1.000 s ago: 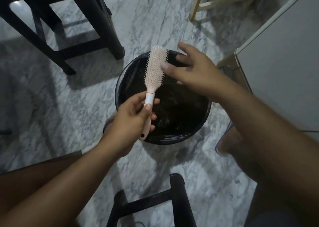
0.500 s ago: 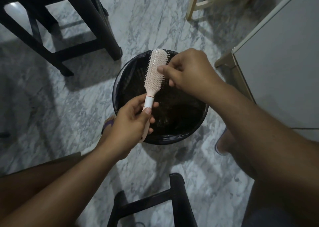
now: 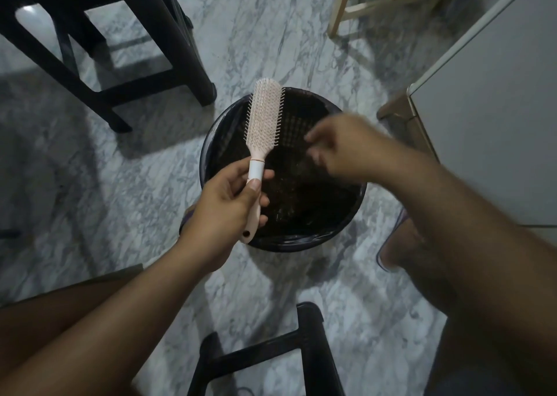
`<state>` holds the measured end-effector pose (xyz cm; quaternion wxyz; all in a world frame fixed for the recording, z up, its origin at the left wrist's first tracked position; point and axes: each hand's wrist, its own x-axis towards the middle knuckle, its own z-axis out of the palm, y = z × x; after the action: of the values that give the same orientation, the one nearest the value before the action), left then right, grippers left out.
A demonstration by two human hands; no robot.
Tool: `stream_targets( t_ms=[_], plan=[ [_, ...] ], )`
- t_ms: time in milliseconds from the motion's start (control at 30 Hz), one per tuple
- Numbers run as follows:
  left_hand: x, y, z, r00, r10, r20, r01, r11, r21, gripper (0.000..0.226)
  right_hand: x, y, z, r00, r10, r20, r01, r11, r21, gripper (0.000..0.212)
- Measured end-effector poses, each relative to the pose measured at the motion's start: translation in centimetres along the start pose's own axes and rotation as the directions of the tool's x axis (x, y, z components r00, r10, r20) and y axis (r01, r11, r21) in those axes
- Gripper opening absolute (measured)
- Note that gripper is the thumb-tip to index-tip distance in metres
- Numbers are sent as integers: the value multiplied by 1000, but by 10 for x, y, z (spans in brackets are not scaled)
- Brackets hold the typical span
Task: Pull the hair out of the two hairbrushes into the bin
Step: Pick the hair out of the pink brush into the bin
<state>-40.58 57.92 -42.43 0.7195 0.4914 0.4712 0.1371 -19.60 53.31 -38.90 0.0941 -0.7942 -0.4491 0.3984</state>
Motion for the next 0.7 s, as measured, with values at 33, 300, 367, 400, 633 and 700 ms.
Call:
stream_targets(
  t_ms=[33, 300, 367, 400, 633, 700],
  plan=[
    [0, 1, 0, 1000, 0, -3, -1, 1000, -7, 30, 3, 7, 7, 987, 76, 143, -41, 971, -237, 41],
    [-1, 4, 1, 1000, 15, 24, -15, 1000, -3, 31, 16, 6, 11, 996, -78, -41, 87, 843, 531, 101],
    [-2, 4, 3, 999, 17, 42, -17, 1000, 2, 31, 16, -3, 17, 994, -112, 14, 66, 677, 733, 70],
    [-2, 4, 3, 999, 17, 45, -17, 1000, -1, 31, 16, -8, 18, 992, -123, 31, 64, 699, 713, 49],
    [-1, 4, 1, 1000, -3, 13, 3, 1000, -17, 30, 16, -4, 5, 952, -161, -259, 236, 928, 288, 38],
    [0, 4, 0, 1000, -7, -10, 7, 1000, -26, 29, 13, -7, -5, 934, -134, -332, 265, 883, 388, 36]
  ],
)
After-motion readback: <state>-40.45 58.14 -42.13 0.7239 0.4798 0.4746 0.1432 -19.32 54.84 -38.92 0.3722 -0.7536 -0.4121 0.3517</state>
